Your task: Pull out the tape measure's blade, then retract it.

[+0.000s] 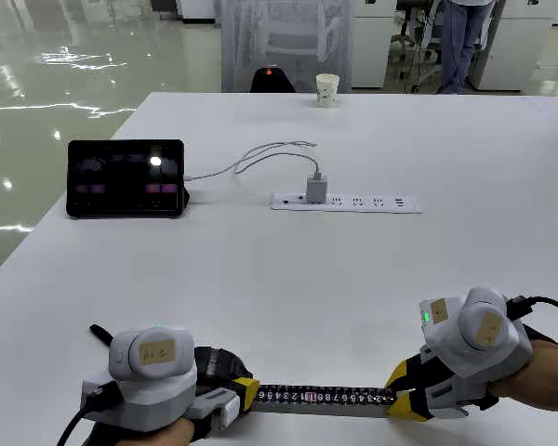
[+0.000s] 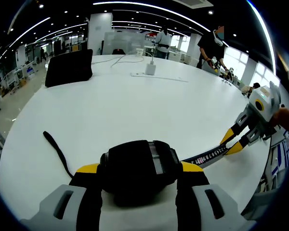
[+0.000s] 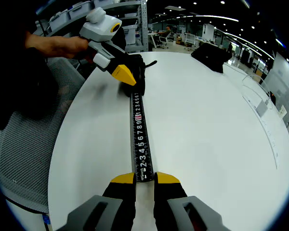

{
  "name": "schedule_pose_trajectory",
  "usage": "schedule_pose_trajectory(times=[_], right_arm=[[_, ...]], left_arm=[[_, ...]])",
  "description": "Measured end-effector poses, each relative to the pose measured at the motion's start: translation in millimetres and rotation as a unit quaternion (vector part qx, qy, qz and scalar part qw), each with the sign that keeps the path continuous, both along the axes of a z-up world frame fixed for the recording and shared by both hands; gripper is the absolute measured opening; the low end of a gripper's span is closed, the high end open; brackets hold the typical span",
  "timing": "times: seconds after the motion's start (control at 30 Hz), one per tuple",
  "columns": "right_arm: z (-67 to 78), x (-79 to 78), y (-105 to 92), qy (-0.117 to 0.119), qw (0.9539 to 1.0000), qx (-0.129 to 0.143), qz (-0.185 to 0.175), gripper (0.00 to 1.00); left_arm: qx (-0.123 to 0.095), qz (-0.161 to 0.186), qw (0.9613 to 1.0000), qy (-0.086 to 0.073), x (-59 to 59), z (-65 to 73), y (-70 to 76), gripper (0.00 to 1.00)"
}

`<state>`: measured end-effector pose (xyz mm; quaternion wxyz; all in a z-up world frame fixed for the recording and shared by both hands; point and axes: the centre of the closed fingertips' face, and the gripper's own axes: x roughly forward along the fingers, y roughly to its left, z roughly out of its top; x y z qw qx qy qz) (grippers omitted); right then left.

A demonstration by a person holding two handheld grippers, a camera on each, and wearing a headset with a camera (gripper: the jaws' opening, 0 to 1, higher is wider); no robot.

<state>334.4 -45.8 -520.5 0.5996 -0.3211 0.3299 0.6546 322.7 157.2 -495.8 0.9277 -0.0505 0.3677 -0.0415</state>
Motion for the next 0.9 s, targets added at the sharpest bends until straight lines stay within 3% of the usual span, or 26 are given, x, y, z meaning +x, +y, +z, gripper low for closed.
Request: schedule_pose_trajectory(times=[0.9], right_arm=[[-0.2,-1.9,17.7,0.002,1.0000,0.007,0.006,0.10]], left_arm=[[-0.004,-0.001,1.0000,0.001,-0.4,0.3,-0.3,0.57]])
